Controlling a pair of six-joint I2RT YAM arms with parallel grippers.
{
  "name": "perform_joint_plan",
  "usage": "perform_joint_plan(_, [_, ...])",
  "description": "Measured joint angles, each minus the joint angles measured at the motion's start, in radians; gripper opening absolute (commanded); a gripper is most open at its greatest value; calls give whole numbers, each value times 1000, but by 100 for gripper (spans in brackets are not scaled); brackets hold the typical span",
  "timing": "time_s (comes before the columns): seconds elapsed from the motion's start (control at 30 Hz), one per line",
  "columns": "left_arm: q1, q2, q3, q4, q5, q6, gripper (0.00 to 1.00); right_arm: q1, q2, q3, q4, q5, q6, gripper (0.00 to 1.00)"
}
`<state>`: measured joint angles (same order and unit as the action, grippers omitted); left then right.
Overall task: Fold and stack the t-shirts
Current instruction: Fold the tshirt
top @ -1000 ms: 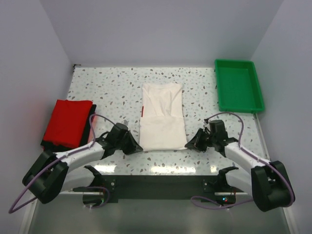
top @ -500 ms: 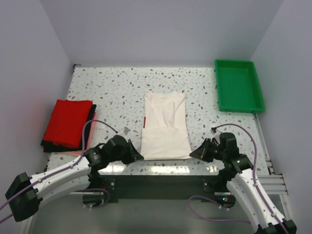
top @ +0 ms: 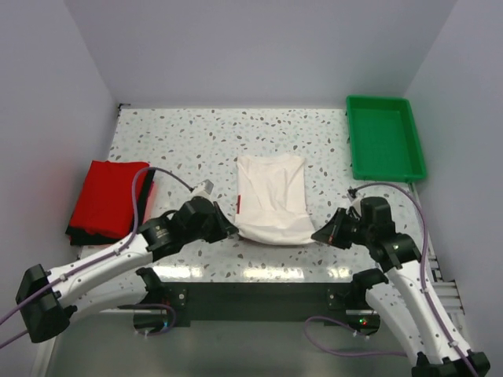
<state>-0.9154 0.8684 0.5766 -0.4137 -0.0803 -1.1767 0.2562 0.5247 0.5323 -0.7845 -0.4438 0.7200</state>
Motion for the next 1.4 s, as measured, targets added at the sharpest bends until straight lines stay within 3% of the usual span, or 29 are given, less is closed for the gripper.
perform_joint_plan(0.5, [304,456,406,33,76,211,0,-11,584,357,195,105,-42,0])
perform_joint_plan(0.73, [427,723,660,57,165,274,0,-94,888,548,292,83,-48,0])
perform_joint_plan(1.03, [570,1174,1105,93,323,324,0,-158,1444,1025,364,17,-49,0])
perform_joint_plan(1.07, [584,1229,1152,97,342,327,7,-163,1502,1076,373,7,-48,2])
perform_joint_plan(1.1, [597,1286,1210,98,367,329,25,-168,1564,1127,381,2,-48,8])
perform_joint_plan(1.17, [623,1392,1299,130,417,340,39,-179,1643,1189,391,-13,-42,22])
perform_joint_plan(1.2, [634,1430,1323,153,439,338,46,-186,1681,1214,402,-20,-38,42])
perform_joint_plan(1.23, [647,1460,1334,178,463,336,56,-192,1713,1236,408,-23,-29,47])
perform_joint_plan(1.3, [672,1495,1335,216,510,328,62,-204,1765,1274,410,-24,-32,59])
perform_joint_plan(1.4, [709,1503,1312,277,550,322,66,-218,1799,1318,405,-18,-39,66])
